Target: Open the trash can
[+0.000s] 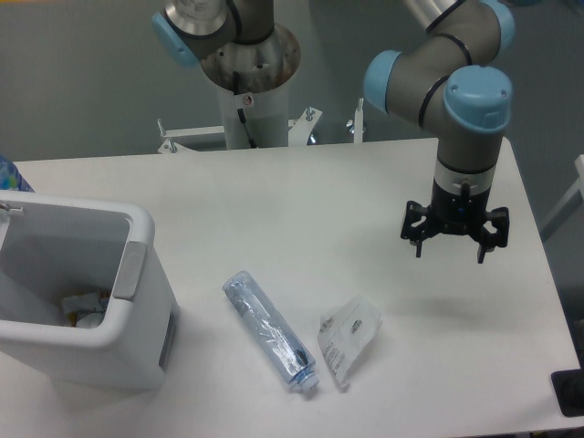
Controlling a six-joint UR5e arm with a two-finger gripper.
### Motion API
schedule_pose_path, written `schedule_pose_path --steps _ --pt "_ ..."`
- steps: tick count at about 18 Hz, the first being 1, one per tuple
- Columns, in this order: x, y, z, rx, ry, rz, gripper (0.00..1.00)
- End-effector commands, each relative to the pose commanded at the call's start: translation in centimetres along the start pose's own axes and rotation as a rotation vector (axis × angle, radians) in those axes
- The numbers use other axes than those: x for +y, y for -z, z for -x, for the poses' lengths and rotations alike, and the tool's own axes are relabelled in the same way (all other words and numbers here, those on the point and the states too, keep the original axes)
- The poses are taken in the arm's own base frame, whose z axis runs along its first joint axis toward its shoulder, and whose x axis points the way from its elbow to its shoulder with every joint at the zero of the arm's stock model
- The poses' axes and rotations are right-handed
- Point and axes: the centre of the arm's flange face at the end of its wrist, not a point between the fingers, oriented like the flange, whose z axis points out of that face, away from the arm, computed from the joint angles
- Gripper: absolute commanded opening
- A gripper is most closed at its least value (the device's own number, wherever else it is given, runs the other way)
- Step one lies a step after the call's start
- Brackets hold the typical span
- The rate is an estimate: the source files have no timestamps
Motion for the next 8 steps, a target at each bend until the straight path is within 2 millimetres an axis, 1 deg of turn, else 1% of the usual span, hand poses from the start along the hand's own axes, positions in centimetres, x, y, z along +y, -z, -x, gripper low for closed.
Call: schedule_pose_path --steps 1,2,3,8 --pt "0.2 -0.4 -0.3 -0.001 -0.018 0.020 1.00" --pt "-0.2 -0.6 -1.0 -0.002 -0.042 0.030 1.00" --pt "-0.3 -0.7 -1.2 0.001 -0.047 0.032 1.00" --pt "-0.3 -1.0 -1.5 0.003 -0.048 0.035 1.00"
